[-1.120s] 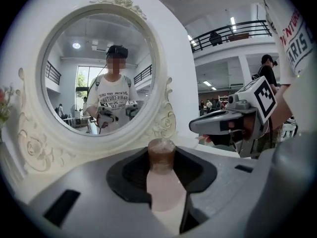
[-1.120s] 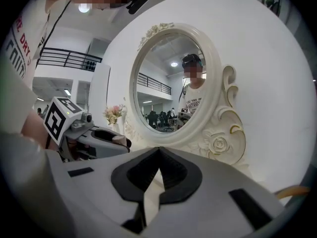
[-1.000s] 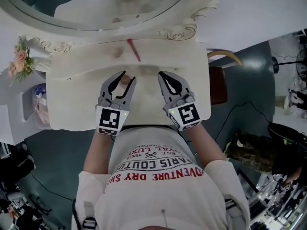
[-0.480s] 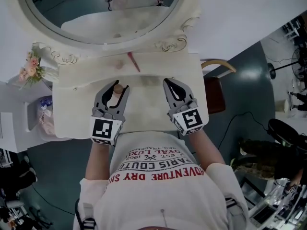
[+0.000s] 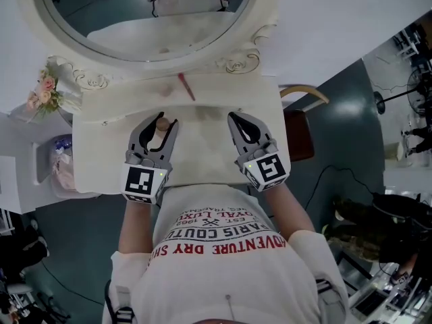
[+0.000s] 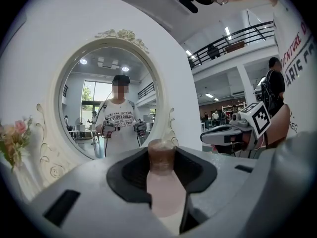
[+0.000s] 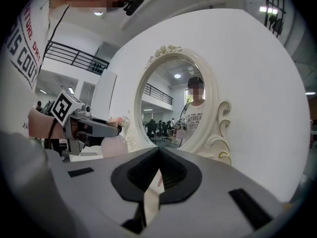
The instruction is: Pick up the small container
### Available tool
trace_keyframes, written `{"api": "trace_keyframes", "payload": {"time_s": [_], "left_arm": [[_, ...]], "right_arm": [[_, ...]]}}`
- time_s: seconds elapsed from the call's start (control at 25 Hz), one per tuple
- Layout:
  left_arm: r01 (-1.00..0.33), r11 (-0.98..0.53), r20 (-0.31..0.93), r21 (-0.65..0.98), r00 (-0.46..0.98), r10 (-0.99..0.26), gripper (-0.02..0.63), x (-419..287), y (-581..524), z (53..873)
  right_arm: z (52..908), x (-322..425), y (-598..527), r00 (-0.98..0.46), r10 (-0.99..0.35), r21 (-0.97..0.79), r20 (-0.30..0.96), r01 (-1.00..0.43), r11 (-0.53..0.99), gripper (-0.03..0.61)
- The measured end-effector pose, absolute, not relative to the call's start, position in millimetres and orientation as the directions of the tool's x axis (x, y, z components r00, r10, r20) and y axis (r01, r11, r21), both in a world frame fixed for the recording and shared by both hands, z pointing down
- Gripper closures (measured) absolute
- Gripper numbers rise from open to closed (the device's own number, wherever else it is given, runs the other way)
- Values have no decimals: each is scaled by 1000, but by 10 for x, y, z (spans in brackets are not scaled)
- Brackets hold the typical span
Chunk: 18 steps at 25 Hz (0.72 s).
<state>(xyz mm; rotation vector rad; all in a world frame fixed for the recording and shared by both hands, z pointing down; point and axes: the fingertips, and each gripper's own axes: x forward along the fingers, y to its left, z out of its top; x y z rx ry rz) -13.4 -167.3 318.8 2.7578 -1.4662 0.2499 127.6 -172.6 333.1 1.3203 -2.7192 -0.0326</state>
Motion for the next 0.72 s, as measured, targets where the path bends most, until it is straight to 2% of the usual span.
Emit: {"api": "trace_keyframes", "payload": {"time_s": [0.72], "left_arm": [[-820,-570,151,-55,558,-816,470,-59,-1732,3276]], "right_arm": [[3319,1231,-1803,-636,-767,58,88,-765,641,581]]}}
